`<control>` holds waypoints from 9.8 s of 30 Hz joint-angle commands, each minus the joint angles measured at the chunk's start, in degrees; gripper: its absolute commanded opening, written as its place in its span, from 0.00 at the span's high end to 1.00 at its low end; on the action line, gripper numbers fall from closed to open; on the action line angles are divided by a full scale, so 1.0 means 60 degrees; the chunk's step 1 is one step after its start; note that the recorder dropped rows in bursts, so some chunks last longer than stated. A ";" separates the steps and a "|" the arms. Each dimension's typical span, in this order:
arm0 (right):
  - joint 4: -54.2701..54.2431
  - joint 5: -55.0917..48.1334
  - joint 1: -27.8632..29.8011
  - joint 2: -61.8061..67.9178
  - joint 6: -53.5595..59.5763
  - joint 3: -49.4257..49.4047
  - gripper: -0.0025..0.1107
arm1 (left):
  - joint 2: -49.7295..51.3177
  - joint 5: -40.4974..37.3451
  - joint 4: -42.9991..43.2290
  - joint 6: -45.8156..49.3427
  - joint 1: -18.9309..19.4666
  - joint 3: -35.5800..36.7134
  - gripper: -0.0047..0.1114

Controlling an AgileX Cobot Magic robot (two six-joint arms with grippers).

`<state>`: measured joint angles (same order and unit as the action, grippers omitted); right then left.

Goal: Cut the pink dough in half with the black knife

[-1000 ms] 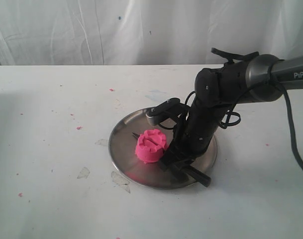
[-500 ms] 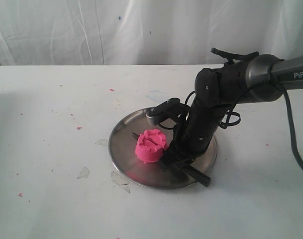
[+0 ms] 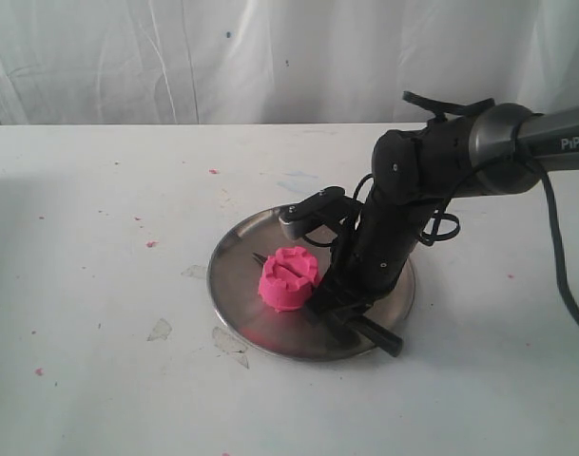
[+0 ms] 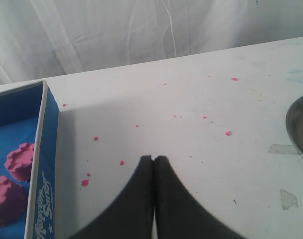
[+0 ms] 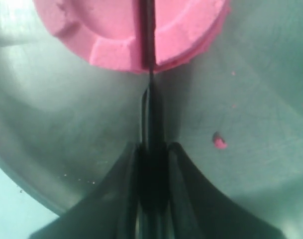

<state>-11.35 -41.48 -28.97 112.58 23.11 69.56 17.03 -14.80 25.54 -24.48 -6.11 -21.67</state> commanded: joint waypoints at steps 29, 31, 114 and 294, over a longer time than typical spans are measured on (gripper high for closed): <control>0.2624 -0.0180 0.0054 0.0178 -0.2517 -0.0104 0.98 | -0.0076 0.0018 0.0091 0.0050 0.0032 0.0050 0.96; 0.2523 -0.0255 0.0054 0.0178 -0.2276 -0.0104 0.98 | -0.0076 0.0018 0.0091 0.0050 0.0032 0.0050 0.96; -0.2305 -0.0936 0.2837 -0.0757 -0.0109 0.0159 0.98 | -0.0076 0.0038 0.0091 0.0050 0.0032 0.0050 0.96; 0.2637 0.4128 0.5401 -1.8764 -0.4325 -1.1593 0.98 | -0.2838 -0.0881 -0.2437 0.1948 0.1787 0.3611 0.96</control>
<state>4.78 -16.97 3.03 0.37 -3.47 0.14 0.24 -19.38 11.61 -13.07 4.23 -0.24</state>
